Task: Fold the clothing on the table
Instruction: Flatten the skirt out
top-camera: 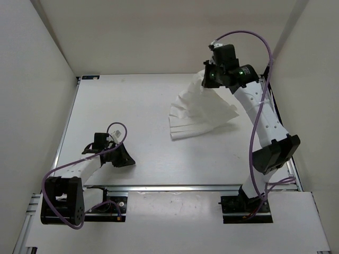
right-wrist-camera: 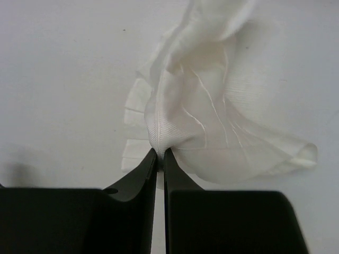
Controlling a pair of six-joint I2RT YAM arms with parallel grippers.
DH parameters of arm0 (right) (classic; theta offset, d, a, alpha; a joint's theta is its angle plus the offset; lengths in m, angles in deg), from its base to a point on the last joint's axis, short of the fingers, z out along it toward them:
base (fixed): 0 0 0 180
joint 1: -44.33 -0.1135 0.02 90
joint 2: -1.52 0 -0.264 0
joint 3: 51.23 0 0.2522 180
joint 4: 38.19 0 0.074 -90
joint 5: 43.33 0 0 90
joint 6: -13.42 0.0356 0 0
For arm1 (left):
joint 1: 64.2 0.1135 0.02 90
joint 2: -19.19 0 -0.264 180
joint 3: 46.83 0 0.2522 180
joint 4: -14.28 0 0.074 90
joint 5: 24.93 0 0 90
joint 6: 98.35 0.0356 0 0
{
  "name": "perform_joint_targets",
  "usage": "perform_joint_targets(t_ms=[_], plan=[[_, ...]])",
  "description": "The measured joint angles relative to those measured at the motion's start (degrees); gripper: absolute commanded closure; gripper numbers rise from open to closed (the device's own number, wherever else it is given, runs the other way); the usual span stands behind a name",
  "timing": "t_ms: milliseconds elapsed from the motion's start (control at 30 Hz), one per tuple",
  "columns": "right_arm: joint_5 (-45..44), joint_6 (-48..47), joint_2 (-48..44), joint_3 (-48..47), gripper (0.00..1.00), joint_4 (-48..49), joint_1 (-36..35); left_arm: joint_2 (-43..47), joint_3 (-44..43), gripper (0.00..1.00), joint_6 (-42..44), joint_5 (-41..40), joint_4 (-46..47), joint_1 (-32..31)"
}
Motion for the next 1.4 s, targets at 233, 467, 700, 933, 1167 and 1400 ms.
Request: perform_joint_targets(t_ms=[233, 467, 700, 933, 1167, 1400], plan=[[1.0, -0.6, 10.5, -12.7, 1.00, -1.4, -7.9, 0.1, 0.3, 0.75, -0.2, 0.0, 0.3, -0.7], [21.4, 0.1, 29.2, -21.1, 1.00, 0.6, -14.6, 0.1, 0.3, 0.75, -0.2, 0.1, 0.3, -1.5], [28.9, 1.2, 24.4, -23.1, 1.00, 9.9, -14.3, 0.1, 0.3, 0.76, -0.2, 0.1, 0.3, -2.0], [27.3, 10.7, -9.6, 23.5, 0.99, 40.0, -3.3, 0.1, 0.3, 0.75, -0.2, 0.1, 0.3, -2.0], [26.8, 18.2, -18.0, 58.1, 0.99, 48.4, 8.3, 0.0, 0.3, 0.74, -0.2, 0.2, 0.3, -1.6], [20.1, 20.0, -26.3, 73.0, 1.00, 35.3, 17.9, 0.0, 0.3, 0.73, -1.8, 3.3, 1.3, -0.6]])
